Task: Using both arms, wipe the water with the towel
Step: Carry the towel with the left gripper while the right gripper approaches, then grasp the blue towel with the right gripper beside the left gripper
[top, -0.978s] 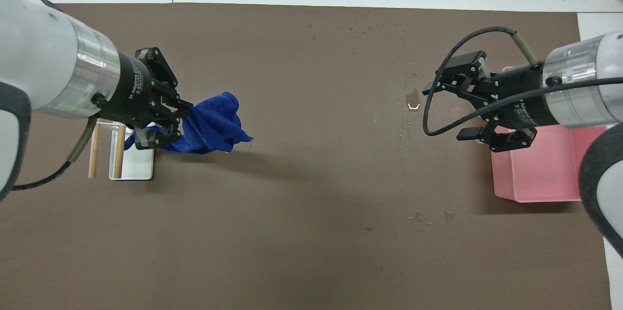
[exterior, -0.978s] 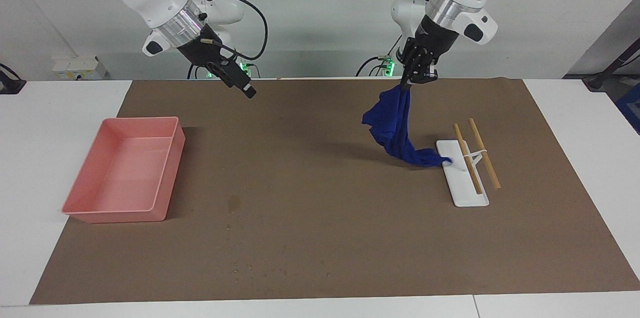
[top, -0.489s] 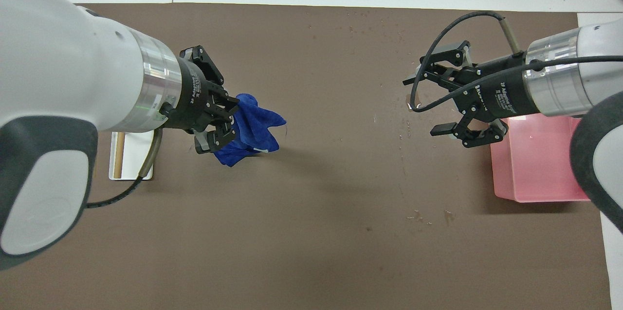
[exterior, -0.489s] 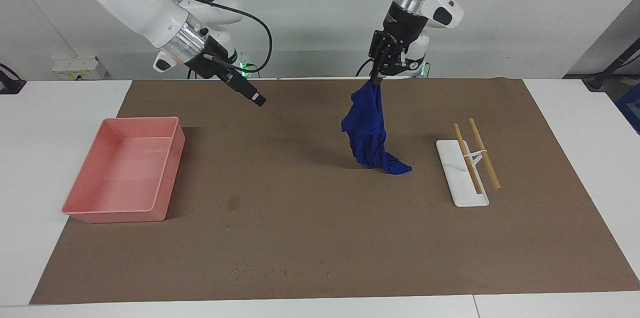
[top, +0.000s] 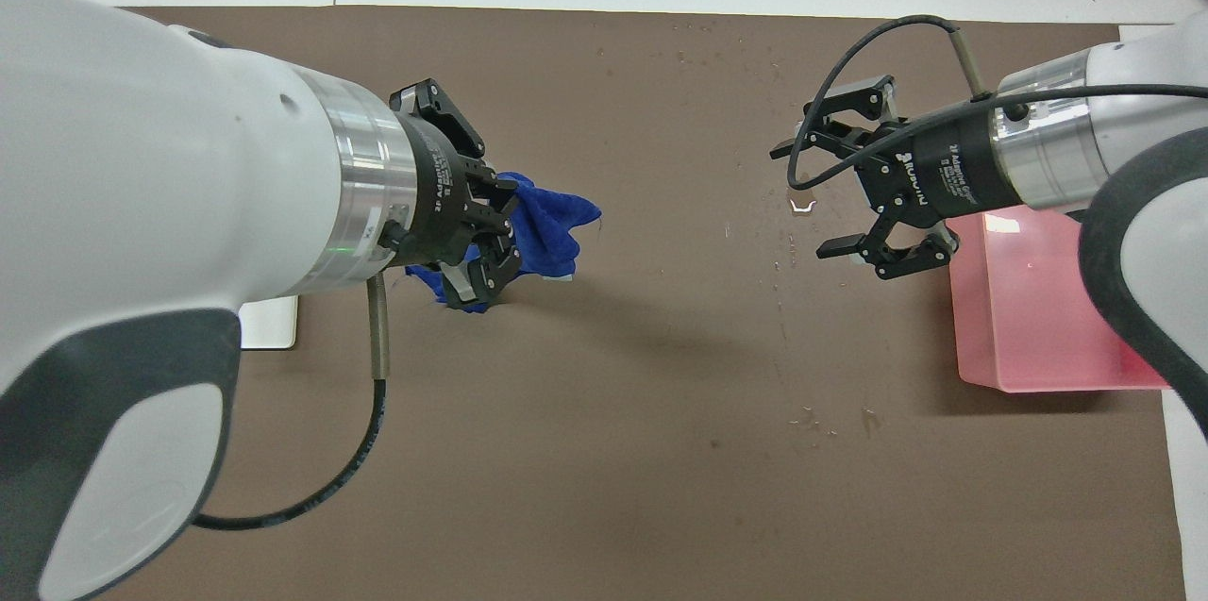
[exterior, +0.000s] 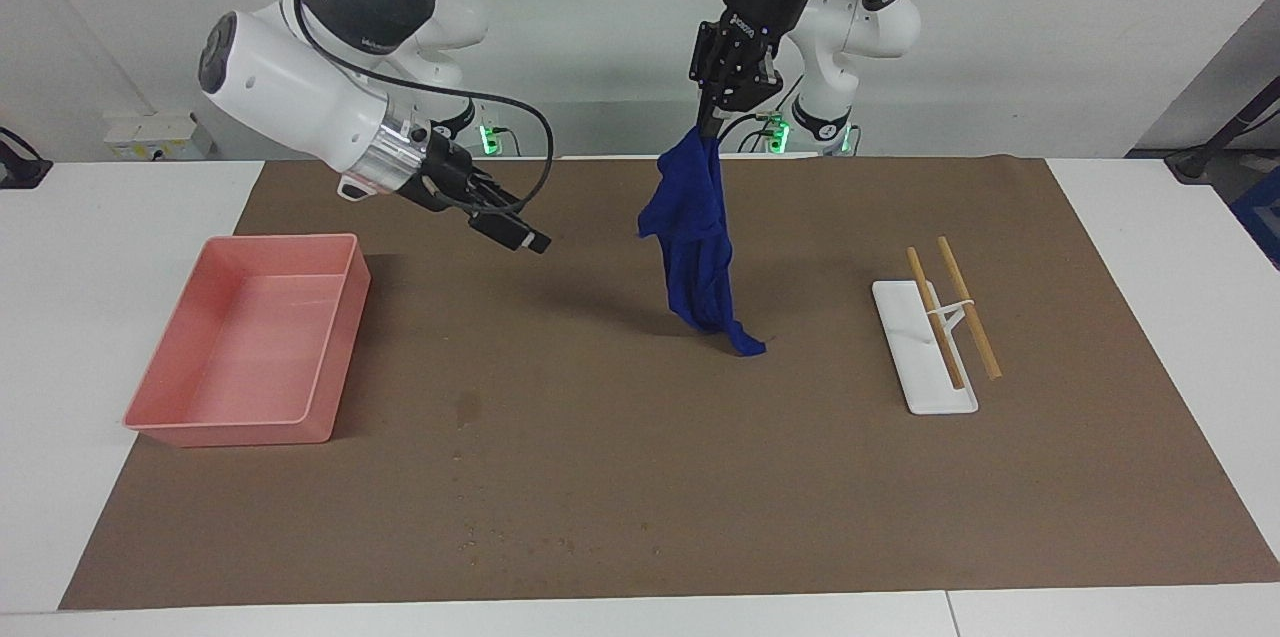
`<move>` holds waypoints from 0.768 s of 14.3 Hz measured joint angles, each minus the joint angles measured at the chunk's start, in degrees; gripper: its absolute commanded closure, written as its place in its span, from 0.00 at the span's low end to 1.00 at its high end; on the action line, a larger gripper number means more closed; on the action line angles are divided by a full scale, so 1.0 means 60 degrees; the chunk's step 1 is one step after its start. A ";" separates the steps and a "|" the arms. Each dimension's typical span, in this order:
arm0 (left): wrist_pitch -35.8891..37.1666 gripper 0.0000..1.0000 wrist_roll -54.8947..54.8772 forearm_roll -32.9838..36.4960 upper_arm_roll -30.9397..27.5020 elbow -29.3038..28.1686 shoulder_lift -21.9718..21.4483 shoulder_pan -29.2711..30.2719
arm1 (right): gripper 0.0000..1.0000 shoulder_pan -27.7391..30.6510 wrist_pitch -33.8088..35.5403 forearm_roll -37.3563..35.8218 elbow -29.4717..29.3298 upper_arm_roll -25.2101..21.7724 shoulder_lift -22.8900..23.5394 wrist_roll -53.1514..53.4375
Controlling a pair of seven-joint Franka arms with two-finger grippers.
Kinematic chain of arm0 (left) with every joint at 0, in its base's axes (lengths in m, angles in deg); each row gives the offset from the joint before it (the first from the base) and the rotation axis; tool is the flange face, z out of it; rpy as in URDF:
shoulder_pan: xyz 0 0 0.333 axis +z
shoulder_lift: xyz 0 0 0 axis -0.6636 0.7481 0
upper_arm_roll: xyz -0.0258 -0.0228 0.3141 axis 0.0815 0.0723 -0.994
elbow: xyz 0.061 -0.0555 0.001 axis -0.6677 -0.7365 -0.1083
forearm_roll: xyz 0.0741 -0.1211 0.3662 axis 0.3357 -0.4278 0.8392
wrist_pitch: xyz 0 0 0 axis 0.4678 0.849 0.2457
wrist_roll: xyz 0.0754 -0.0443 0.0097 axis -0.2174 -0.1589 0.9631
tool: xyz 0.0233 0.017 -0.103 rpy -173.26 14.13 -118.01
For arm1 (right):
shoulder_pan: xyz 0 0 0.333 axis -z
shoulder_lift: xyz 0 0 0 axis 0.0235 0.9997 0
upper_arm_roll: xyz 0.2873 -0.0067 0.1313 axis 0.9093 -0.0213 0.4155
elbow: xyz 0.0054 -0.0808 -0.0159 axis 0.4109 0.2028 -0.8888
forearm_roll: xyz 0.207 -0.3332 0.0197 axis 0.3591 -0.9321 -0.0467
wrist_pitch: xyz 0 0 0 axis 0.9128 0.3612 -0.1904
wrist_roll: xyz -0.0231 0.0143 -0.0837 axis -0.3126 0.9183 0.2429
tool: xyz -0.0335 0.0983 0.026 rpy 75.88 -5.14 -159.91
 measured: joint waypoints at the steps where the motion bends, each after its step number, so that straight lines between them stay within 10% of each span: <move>1: -0.0047 1.00 0.0204 0.0002 0.0002 0.0135 -0.0003 -0.0095 | 0.00 -0.0057 -0.0191 0.0166 0.0004 0.0003 0.0239 0.0075; 11: -0.0771 1.00 0.1014 0.0011 0.0010 0.0812 -0.0012 -0.0267 | 0.00 -0.1481 -0.0790 0.0519 -0.0031 0.0023 0.0761 0.2119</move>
